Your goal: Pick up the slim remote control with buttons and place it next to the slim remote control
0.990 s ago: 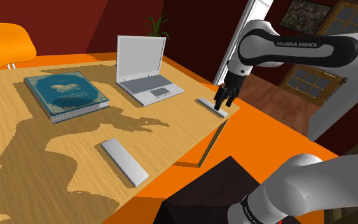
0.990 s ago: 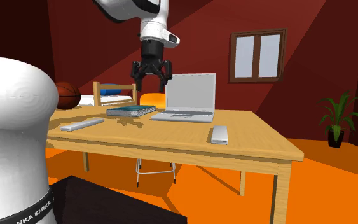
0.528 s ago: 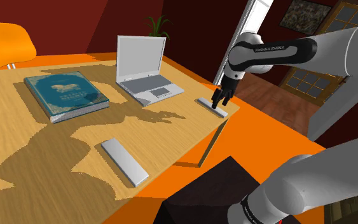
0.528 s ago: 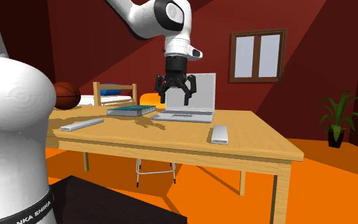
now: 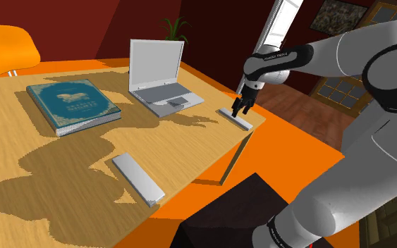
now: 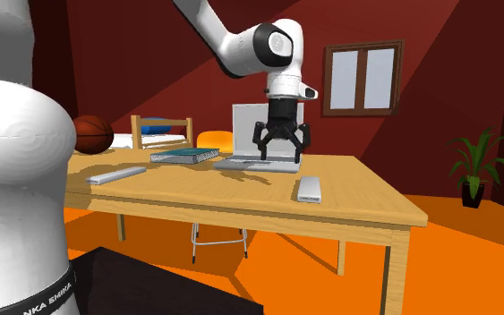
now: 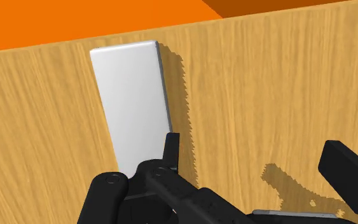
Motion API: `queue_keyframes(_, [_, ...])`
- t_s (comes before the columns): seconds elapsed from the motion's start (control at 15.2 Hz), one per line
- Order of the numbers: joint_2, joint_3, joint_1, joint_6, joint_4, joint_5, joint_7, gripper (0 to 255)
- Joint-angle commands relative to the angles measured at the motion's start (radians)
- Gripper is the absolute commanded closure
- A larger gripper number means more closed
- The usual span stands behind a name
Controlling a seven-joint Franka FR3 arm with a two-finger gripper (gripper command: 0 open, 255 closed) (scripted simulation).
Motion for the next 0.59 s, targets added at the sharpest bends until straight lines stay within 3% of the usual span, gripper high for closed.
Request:
queue_keyframes(0.0, [0.071,-0.017,-0.012,0.024,0.053,0.024,-0.040,0])
queue_keyframes(0.33, [0.252,-0.036,-0.054,0.062,0.206,0.098,-0.132,0])
queue_keyframes(0.53, [0.277,-0.033,-0.060,0.087,0.205,0.109,-0.142,0])
